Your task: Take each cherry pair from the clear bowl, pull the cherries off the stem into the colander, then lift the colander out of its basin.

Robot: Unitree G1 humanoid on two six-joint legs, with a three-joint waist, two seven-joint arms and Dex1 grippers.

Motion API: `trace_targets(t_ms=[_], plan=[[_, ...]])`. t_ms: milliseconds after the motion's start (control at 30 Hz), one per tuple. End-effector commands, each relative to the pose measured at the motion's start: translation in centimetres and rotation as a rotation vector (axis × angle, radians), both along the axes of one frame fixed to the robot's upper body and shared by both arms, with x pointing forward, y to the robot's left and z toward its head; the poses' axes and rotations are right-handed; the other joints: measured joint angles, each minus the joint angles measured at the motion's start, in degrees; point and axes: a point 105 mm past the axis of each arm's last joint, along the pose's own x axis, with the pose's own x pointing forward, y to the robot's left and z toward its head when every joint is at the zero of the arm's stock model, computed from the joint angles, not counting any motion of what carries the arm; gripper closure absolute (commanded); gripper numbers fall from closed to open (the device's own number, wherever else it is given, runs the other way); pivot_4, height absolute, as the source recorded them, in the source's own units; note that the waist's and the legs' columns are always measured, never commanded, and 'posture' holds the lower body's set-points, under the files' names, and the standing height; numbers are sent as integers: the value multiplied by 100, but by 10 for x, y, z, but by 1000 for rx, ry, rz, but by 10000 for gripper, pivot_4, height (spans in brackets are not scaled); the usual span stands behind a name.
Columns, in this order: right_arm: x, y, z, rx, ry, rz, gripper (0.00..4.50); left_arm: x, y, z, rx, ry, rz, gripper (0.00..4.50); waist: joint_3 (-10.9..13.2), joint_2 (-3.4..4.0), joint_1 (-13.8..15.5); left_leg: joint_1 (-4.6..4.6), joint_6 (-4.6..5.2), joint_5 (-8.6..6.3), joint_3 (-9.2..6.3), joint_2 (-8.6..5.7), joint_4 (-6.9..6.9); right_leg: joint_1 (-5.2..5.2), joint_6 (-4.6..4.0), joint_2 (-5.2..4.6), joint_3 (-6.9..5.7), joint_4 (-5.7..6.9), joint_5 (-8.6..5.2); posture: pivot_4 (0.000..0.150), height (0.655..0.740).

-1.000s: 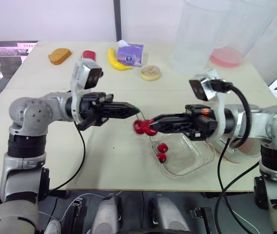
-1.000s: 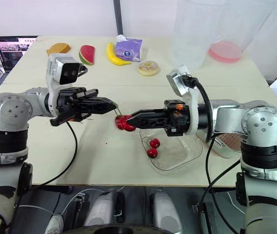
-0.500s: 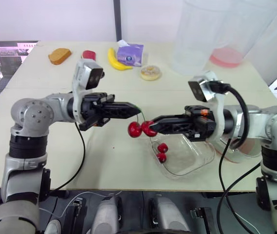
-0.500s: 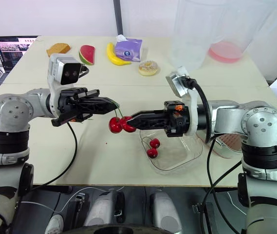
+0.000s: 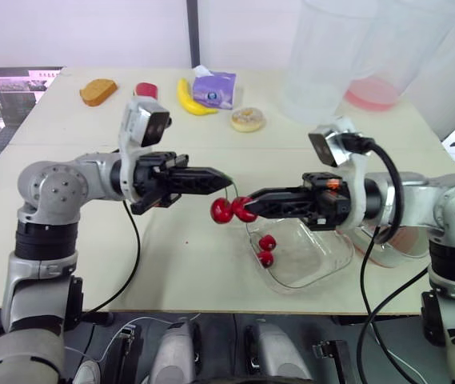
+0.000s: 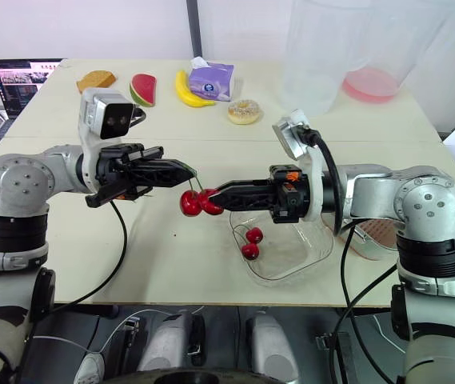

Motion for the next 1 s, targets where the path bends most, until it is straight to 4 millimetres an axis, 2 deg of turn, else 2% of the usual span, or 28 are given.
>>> trace_targets(t_ms=[33,233,400,467,533,600,667,800,1000], plan=[[-4,0,3,2,-31,10,42768,1,2,6,-13,-48,22,44456,0,0,0,0,0,0,0,0,0,0,0,0,0,0,0,1500,7400],[1,-4,9,13,-64,-43,15075,4,1,5,5,-78,42,45000,0,0,1,0,0,0,0,0,-1,0,0,0,0,-1,0,1500,7400],[10,-21,13,-30,-129,-168,15075,6,0,2,54,-177,81,45000,1,-1,16,-2,0,0,0,-1,-1,0,0,-2,0,-4,0,1500,7400],[16,-31,13,-147,-268,-279,15075,7,-1,3,91,-273,116,45000,2,1,22,-4,0,0,0,-2,-3,0,0,-3,0,-10,0,1500,7400],[15,-32,14,-244,-411,-340,15075,7,-2,3,136,-385,145,45000,2,1,21,-7,1,-1,1,-3,-5,-3,0,-5,0,-14,0,1500,7400],[13,-29,7,-339,-520,-357,15075,5,-2,5,151,-438,157,45000,1,1,1,-11,1,-1,1,-3,-9,-8,0,-5,0,-16,0,1500,7400],[9,-20,1,-361,-567,-337,15075,4,-1,9,151,-471,168,45000,1,0,-5,-10,1,-1,0,1,-14,-9,0,-1,0,-17,0,1500,7400],[4,-4,-3,-322,-586,-300,15075,5,-1,15,156,-508,189,45000,2,0,-4,-10,-1,0,0,2,-13,-10,-1,0,0,-13,0,1500,7400],[8,0,-9,-331,-561,-291,15075,12,0,20,179,-546,227,45000,2,-1,34,-11,0,0,0,-3,-8,-7,0,-4,-2,-14,0,1500,7400]])
